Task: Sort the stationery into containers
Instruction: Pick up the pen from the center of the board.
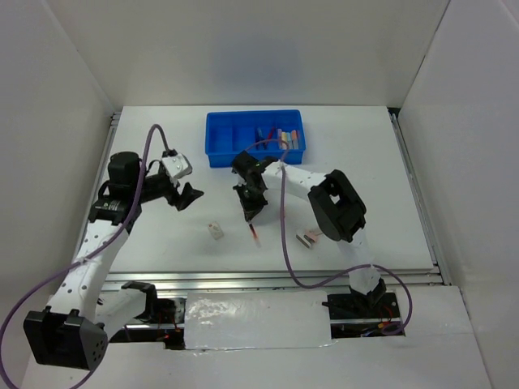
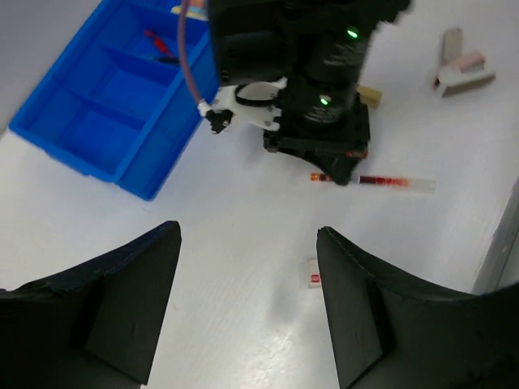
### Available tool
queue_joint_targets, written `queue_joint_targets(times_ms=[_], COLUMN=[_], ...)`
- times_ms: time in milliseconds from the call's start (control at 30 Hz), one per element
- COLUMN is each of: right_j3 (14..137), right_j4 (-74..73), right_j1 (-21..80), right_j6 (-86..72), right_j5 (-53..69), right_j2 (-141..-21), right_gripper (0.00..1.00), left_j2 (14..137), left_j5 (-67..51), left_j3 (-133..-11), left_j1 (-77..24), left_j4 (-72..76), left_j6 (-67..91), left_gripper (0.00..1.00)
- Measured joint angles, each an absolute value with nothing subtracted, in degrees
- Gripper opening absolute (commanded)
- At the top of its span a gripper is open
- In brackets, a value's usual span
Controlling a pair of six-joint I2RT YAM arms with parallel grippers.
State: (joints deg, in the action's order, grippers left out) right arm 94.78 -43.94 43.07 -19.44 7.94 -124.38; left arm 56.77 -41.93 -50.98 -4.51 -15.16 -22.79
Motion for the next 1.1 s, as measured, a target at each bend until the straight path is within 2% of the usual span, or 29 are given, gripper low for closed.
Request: queue_joint_targets(times_ms=[233, 433, 700, 1100], right_j3=[94.1, 96.8, 97.6, 95.5], right_j4=[-45.3, -50.2, -54.3, -55.7], right_j1=[38.0, 35.2, 36.0, 37.8], right_j6=[-12.6, -9.4, -6.7, -5.7], right_j5=[21.2, 35.2, 50.8, 57.6], right_j2=[-123.5, -123.1, -122.9, -117.8], right_gripper=[0.00, 0.00, 0.00, 0.00], left_j2=[54.9, 52.8, 61.5, 69.1], left_j5=[-43.5, -37.1, -30.5, -27.1], left_j3=[-50.5, -45.7, -47.0, -50.3], left_j1=[-14.6, -31.5, -46.7, -49.0], left_j4=[-25.9, -29.5, -30.1, -28.8], left_j6=[-50.8, -72.1, -80.1, -82.3], left_gripper=[0.75, 0.73, 0.65, 0.60])
